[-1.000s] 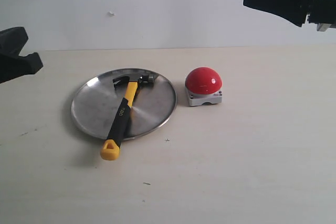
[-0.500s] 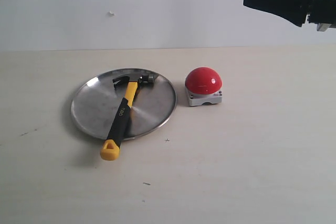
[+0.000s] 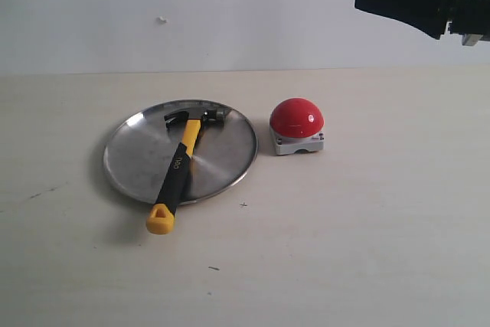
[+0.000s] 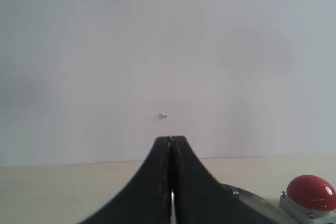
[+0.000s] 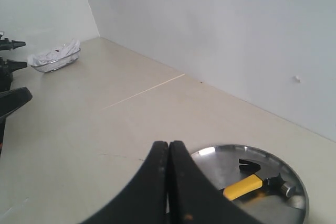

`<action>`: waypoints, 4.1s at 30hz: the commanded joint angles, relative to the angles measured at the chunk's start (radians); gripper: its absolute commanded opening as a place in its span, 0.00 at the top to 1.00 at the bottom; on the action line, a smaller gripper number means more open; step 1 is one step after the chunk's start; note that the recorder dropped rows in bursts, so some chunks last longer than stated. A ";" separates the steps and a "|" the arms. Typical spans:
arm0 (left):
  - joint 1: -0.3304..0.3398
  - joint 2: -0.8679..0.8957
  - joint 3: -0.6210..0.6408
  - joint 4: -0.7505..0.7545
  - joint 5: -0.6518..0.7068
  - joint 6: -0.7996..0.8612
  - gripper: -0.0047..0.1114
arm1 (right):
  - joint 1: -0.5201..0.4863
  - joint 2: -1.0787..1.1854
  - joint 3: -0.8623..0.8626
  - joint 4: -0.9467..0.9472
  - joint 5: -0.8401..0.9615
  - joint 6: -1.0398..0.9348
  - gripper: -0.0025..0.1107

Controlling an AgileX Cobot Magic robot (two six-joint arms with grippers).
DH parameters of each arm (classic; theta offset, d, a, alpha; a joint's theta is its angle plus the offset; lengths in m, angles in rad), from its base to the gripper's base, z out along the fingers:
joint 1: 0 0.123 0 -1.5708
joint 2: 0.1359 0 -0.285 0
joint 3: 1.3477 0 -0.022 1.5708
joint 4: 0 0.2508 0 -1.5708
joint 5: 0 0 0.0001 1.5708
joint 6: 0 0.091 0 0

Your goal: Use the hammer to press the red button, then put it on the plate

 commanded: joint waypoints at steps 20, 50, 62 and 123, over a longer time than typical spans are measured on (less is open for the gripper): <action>0.493 -0.435 0.017 -0.011 0.501 0.008 0.96 | -0.005 -0.007 0.004 0.005 0.000 0.002 0.98; 0.499 -0.522 0.017 0.168 0.777 -0.035 0.96 | -0.005 -0.007 0.004 0.005 0.001 0.002 0.98; 0.499 -0.557 0.017 0.269 0.885 -0.182 0.96 | -0.005 -0.007 0.004 0.005 0.001 0.002 0.98; 0.499 -0.557 0.017 0.269 0.920 -0.152 0.96 | -0.005 -0.983 0.290 -0.221 0.651 0.409 0.98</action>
